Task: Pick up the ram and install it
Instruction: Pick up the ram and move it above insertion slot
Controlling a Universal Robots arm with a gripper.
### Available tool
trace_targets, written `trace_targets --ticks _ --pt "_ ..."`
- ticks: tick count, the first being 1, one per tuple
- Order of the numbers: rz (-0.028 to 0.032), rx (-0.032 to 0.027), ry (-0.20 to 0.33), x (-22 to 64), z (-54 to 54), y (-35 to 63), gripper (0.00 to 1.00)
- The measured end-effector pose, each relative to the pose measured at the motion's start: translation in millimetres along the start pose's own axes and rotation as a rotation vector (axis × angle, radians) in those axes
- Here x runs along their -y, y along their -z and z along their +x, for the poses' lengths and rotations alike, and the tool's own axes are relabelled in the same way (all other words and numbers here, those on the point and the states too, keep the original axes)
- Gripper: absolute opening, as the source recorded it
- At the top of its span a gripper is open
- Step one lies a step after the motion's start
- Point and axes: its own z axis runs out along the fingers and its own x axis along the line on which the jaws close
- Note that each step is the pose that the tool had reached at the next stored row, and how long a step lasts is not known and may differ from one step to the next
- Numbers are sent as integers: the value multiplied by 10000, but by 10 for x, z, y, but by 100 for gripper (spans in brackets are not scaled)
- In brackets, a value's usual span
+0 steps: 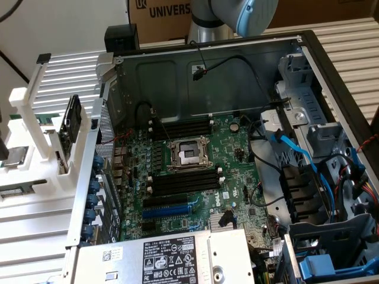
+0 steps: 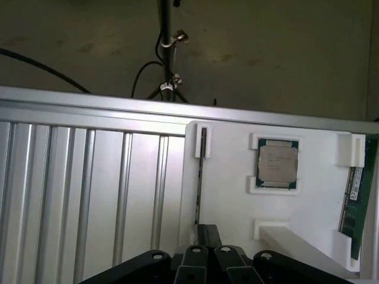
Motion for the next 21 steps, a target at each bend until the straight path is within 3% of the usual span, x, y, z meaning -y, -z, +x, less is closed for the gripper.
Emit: trace_targets --ticks 19,21 --pt "0 0 0 27 31 -368 10" --pt "-8 0 10 27 31 -373 10"
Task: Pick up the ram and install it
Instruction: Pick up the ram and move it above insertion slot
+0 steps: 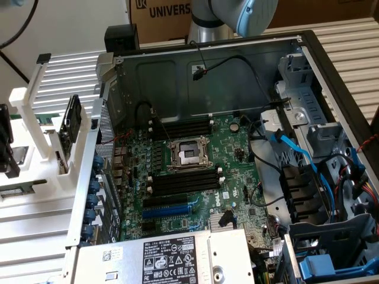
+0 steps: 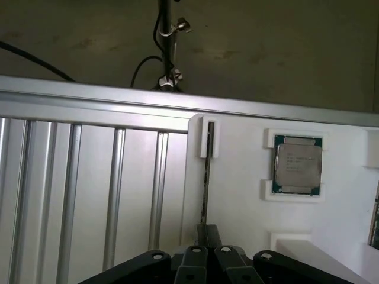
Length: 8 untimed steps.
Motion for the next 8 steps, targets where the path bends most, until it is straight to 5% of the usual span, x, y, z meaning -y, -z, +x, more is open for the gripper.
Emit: trace_targets --ticks 8 --pt "2 1 39 2 1 -13 10"
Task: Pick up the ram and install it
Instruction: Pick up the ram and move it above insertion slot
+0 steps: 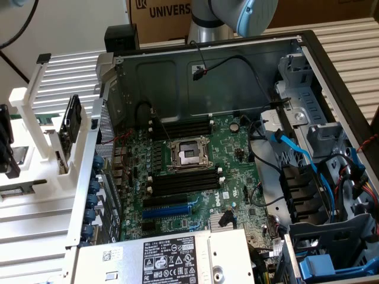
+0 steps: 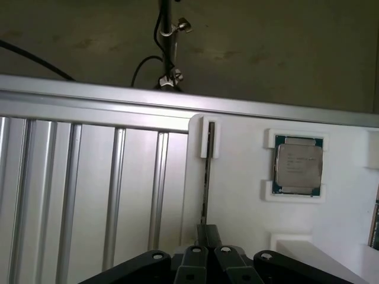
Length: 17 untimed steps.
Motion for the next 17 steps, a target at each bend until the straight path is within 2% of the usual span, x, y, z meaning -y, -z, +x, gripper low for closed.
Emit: trace_targets --ticks 4,6,9,10,11,12,13,17 --pt "0 -2 0 3 5 -55 10" --pt "31 -4 3 3 5 -56 10" --pt "45 -5 4 3 5 -56 10" --pt "50 -5 4 3 5 -56 11" --pt "59 -6 5 3 5 -56 17" --pt "64 -7 5 3 5 -56 17" --pt "69 -7 6 3 5 -56 24" --pt "90 -10 5 12 5 -58 24"
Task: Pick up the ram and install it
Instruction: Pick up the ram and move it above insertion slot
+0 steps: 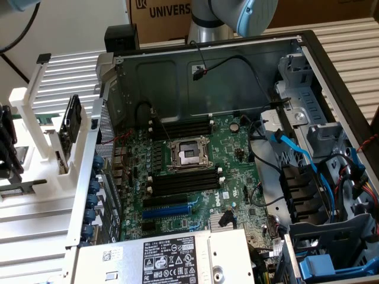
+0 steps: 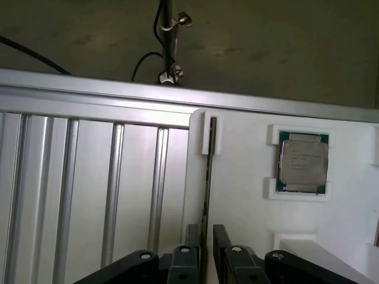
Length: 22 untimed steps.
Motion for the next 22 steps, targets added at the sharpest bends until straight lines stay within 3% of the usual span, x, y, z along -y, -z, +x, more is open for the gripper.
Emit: trace_targets --ticks 3,6,9,11,12,13,15,19,22 --pt "1 0 2 3 0 -6 24" --pt "-6 -98 -1 5 -20 -19 24" --pt "-6 -124 -2 6 -51 -24 24" --pt "0 -215 -4 -11 -71 -40 24" --pt "5 -299 -6 -16 -72 -61 24" --pt "25 -316 -5 -20 -73 -77 24" --pt "69 -324 -3 -27 -84 -105 24" --pt "81 -326 -5 -45 -83 -137 24" --pt "111 -317 -520 -45 -80 -173 24"
